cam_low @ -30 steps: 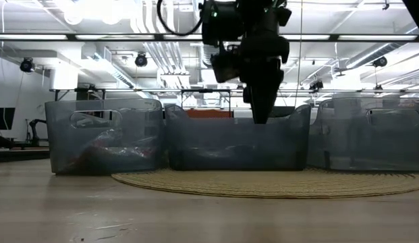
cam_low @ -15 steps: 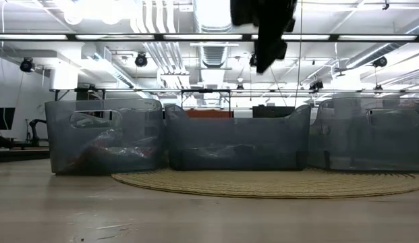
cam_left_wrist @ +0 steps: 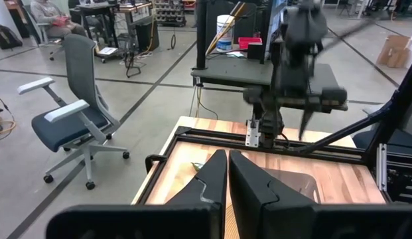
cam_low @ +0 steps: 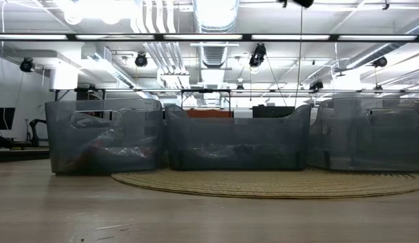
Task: Pick and place Granola Bars by type
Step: Put the red granola bar into the left black bin
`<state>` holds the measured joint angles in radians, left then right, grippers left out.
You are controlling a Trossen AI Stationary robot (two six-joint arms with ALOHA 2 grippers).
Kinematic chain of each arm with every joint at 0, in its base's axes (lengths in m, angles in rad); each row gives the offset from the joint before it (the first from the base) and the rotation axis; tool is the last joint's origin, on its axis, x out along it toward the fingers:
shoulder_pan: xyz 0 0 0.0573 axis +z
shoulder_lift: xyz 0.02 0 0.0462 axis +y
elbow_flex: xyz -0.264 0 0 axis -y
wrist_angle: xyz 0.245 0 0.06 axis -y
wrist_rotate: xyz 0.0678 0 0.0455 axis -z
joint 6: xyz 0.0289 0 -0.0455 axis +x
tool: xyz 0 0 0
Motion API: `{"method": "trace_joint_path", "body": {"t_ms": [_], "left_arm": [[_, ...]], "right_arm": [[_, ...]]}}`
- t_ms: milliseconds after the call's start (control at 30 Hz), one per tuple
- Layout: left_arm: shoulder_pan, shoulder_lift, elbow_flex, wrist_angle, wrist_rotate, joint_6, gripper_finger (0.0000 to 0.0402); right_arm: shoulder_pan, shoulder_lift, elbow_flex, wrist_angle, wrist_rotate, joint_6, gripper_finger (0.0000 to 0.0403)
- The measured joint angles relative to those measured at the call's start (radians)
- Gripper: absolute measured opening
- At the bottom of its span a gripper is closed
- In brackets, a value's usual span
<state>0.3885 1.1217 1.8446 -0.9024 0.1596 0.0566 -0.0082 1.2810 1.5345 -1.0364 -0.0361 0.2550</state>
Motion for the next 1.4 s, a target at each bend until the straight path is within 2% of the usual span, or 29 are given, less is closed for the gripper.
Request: {"method": "trace_joint_path", "body": {"t_ms": [233, 567, 700, 1000, 1400], "left_arm": [[0.0, 0.0, 0.0, 0.002, 0.0, 0.0, 0.0], [0.0, 0.0, 0.0, 0.004, 0.0, 0.0, 0.0], [0.0, 0.0, 0.0, 0.004, 0.0, 0.0, 0.0], [0.0, 0.0, 0.0, 0.004, 0.0, 0.0, 0.0], [0.0, 0.001, 0.0, 0.003, 0.0, -0.002, 0.0]], "right_arm": [[0.0, -0.171, 0.0, 0.004, 0.091, -0.005, 0.0194], [-0.001, -0.368, 0.0, 0.102, 0.093, -0.044, 0.0188], [-0.001, -0.422, -0.001, 0.143, 0.092, -0.097, 0.0154], [-0.001, -0.5, -0.001, 0.156, 0.092, -0.164, 0.0017], [-0.001, -0.57, -0.001, 0.155, 0.118, -0.161, 0.0009]]}}
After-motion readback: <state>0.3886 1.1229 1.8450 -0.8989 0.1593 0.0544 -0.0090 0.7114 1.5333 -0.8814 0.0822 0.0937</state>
